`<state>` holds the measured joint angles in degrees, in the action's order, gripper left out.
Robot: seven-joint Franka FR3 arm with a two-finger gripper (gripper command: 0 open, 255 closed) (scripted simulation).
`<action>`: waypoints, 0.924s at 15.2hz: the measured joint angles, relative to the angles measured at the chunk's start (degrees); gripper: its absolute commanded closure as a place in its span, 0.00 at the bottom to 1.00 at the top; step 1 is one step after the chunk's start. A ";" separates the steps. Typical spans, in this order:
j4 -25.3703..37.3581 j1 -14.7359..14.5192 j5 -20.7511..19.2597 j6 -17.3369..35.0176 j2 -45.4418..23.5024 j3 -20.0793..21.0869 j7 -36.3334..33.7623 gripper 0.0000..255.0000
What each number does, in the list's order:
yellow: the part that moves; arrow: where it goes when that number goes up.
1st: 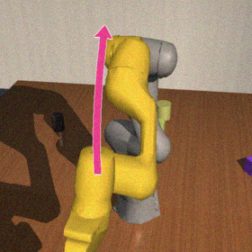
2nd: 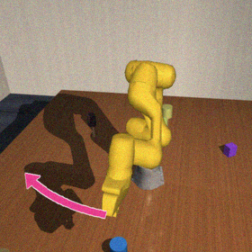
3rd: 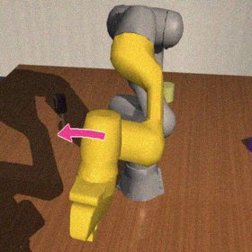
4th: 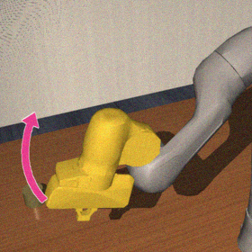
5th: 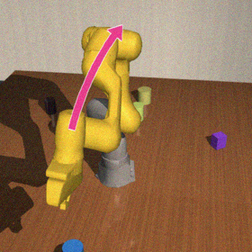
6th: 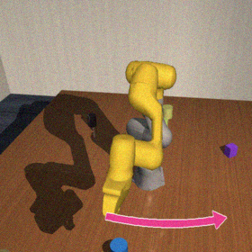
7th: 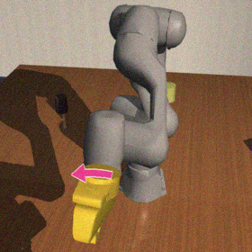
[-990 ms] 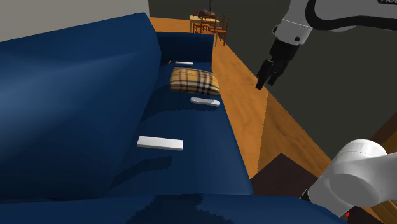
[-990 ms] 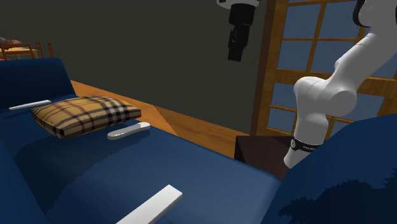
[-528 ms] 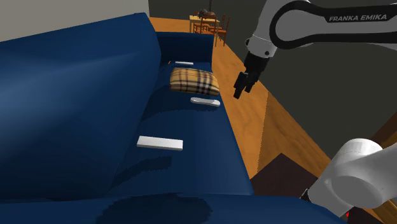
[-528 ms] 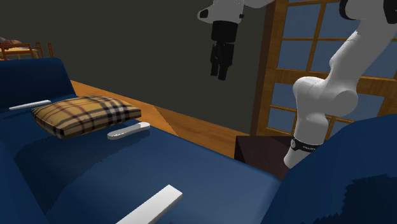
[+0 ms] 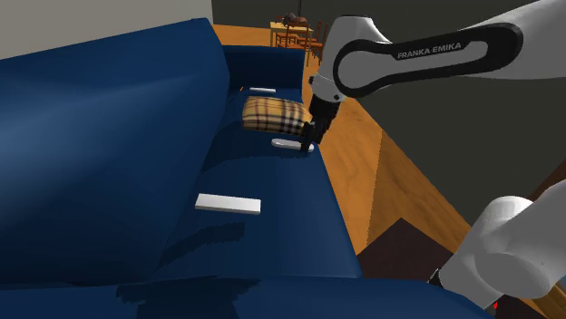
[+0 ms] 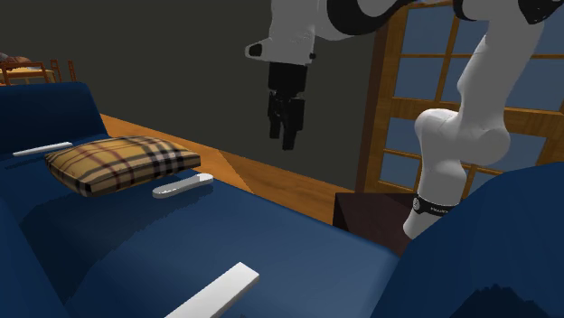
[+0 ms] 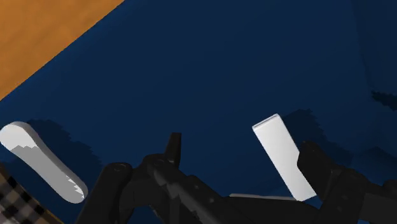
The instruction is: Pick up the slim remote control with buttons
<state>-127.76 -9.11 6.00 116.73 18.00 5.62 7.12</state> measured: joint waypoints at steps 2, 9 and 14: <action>1.45 -0.58 -0.14 2.24 -3.75 0.58 1.07 0.00; 8.55 -3.29 -1.84 8.74 -17.50 3.77 2.36 0.00; 14.74 -5.24 -4.03 11.46 -26.69 5.45 3.28 0.00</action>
<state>-113.02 -14.35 1.98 128.19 -8.70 11.08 10.40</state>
